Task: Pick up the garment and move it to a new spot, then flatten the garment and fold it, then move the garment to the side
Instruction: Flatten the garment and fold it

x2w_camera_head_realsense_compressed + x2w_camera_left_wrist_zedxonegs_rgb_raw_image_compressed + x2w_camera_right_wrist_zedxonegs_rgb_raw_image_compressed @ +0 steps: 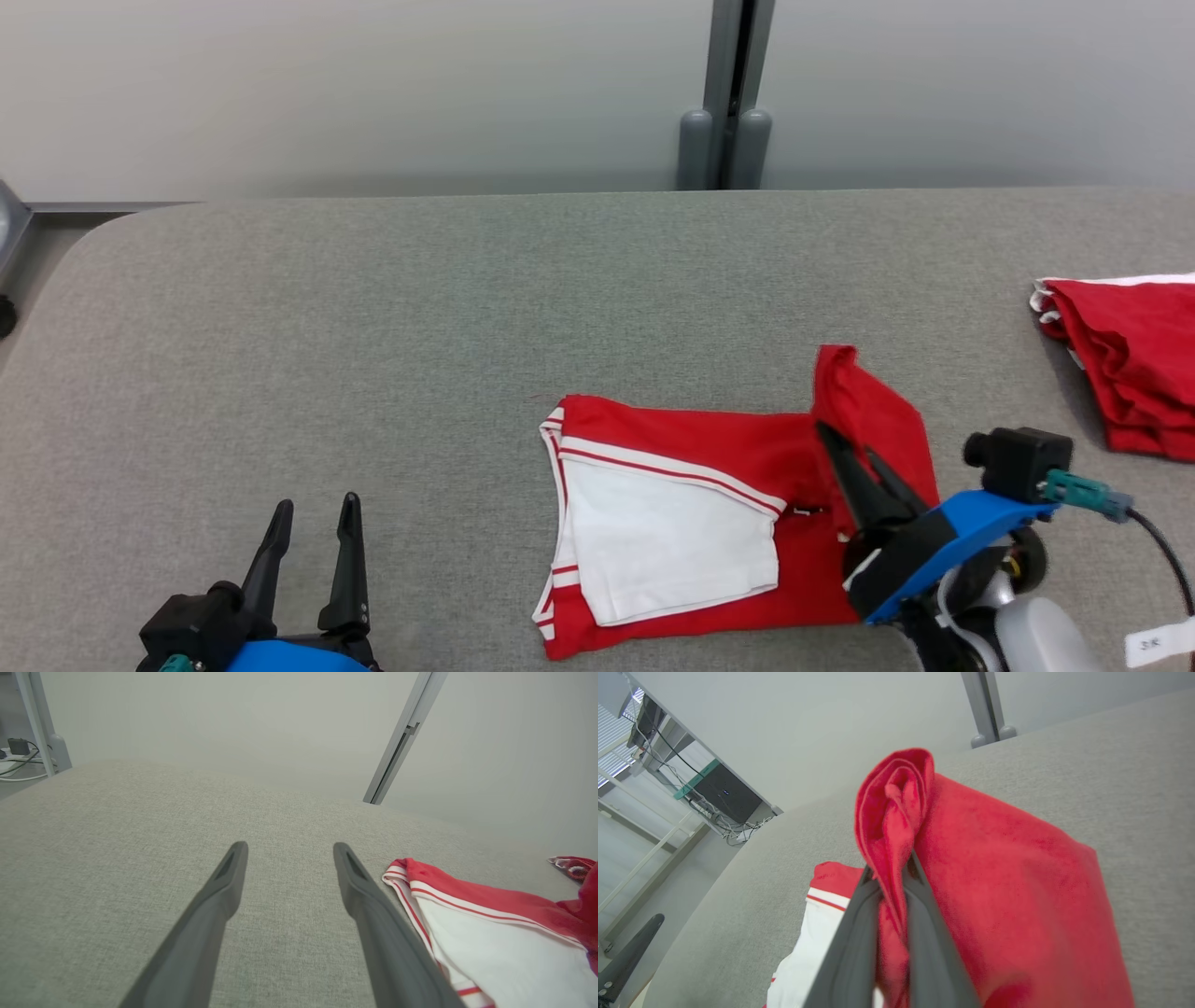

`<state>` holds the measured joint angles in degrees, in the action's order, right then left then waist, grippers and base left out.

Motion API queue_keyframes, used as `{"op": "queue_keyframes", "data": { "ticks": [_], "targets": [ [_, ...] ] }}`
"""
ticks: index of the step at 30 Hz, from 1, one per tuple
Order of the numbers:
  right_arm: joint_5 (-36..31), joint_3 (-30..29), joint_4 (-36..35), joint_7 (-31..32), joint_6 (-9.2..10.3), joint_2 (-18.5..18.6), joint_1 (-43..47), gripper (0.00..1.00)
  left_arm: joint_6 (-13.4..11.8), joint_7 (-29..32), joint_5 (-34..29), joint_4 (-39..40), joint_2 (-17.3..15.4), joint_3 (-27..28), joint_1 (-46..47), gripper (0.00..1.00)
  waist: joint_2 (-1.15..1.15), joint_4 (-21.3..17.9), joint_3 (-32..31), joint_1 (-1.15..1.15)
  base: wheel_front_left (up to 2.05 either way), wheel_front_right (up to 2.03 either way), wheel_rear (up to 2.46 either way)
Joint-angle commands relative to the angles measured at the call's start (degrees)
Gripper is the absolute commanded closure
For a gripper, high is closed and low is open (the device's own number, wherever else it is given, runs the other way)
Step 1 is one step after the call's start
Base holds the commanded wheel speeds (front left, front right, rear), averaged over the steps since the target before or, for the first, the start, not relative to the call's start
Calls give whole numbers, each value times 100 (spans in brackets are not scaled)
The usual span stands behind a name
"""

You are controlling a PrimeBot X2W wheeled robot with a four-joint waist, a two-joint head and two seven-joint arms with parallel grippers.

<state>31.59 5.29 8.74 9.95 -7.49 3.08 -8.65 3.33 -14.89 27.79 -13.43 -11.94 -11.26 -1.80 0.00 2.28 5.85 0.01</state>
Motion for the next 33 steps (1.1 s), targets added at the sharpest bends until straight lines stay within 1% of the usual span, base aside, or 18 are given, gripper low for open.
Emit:
{"op": "queue_keyframes", "data": {
  "ticks": [1,2,5,9,11,14,19,20,21,22,23,28,31,33],
  "targets": [
    [64,118,28,-16,-1,-2,-51,100,3,-12,-18,-2,15,1,129,0,0,90,37,-1,0,0,0],
    [147,300,82,-60,-1,-12,-100,100,15,-13,-24,-2,21,-15,133,0,0,146,38,-1,0,0,0],
    [663,870,369,-304,-1,-16,-295,100,11,-19,-39,-14,45,-35,130,0,0,313,48,-1,0,0,0],
    [1060,1515,1030,-635,-1,-12,-659,100,27,-24,-52,-30,92,-83,150,0,0,516,70,-1,0,0,0],
    [1315,1791,1377,-743,-1,-13,-845,100,37,-26,-52,-46,124,-101,160,0,0,607,79,-1,0,0,0],
    [1532,2142,1876,-927,-1,-11,-1147,100,50,-26,-58,-77,177,-112,168,0,0,708,101,-1,0,0,0],
    [1934,2666,2604,-1177,-1,-14,-1603,100,52,-31,-86,-129,246,-107,165,0,0,761,117,-1,0,0,0],
    [2015,2782,2730,-1208,-1,-15,-1690,85,57,-31,-94,-138,253,-105,168,0,0,763,116,-1,0,0,0],
    [2116,2891,2858,-1217,-1,-14,-1766,60,62,-32,-97,-151,264,-106,176,0,0,764,115,-1,0,0,0],
    [2229,3002,2958,-1235,-1,-15,-1834,28,69,-32,-103,-161,276,-104,188,0,0,765,114,-1,0,0,0],
    [2329,3122,3012,-1282,-1,-15,-1914,0,78,-33,-109,-165,292,-106,204,0,0,763,114,-1,0,0,0],
    [2916,3656,2821,-1553,-1,-11,-2155,0,108,-33,-147,-190,333,-59,224,0,0,688,100,-1,0,0,0],
    [2993,3768,2768,-1866,-1,-11,-2337,0,120,-34,-178,-215,352,-49,231,0,0,625,79,-1,0,0,0],
    [2831,3719,2862,-2105,-1,-11,-2429,0,146,-34,-213,-215,363,-54,240,0,0,586,68,-1,0,0,0]
  ]
}}
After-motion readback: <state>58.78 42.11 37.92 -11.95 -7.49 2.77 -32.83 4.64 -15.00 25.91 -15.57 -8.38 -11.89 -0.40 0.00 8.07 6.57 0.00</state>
